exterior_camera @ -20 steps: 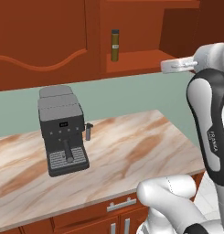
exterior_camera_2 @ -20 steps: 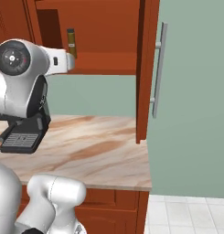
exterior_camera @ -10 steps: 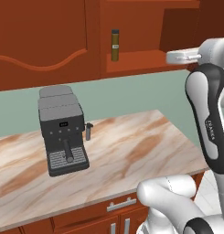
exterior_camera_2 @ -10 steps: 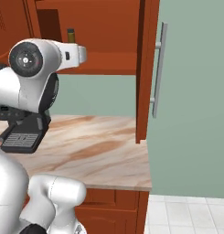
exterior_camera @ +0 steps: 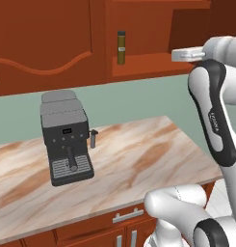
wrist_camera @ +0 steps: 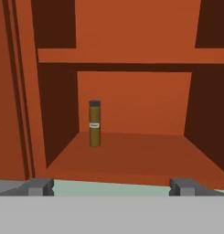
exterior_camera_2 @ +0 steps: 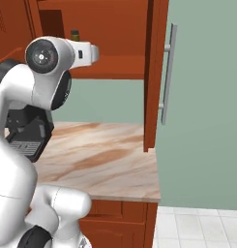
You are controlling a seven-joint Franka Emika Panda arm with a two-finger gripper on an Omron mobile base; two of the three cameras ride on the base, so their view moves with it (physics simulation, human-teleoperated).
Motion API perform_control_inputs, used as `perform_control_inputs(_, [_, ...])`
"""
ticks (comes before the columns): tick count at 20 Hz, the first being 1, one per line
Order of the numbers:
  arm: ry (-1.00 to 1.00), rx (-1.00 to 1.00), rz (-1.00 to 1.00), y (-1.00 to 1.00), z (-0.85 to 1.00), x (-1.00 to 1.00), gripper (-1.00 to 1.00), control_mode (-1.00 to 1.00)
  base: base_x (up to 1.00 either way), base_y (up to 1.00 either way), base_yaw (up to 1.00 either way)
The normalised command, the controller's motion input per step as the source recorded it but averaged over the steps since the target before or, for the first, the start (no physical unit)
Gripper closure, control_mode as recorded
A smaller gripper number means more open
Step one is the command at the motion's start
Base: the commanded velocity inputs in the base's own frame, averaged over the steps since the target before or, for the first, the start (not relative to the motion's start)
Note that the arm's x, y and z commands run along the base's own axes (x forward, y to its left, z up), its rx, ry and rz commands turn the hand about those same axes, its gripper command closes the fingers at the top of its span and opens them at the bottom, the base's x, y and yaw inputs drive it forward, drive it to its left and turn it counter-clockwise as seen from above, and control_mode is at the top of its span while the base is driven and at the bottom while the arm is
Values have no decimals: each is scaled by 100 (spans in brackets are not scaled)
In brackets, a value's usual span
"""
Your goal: Collect the turmeric, ketchup, and shaker from the cabinet and place them next to the stove.
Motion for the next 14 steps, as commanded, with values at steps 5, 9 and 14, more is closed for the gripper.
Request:
perform_control_inputs(5, [7,-1,0,22,0,54,-100,-100,0,0,0])
perform_control_inputs(9, [3,0,2,8,0,53,-100,-100,0,0,0])
perform_control_inputs(14, [0,4,12,0,0,46,-100,-100,0,0,0])
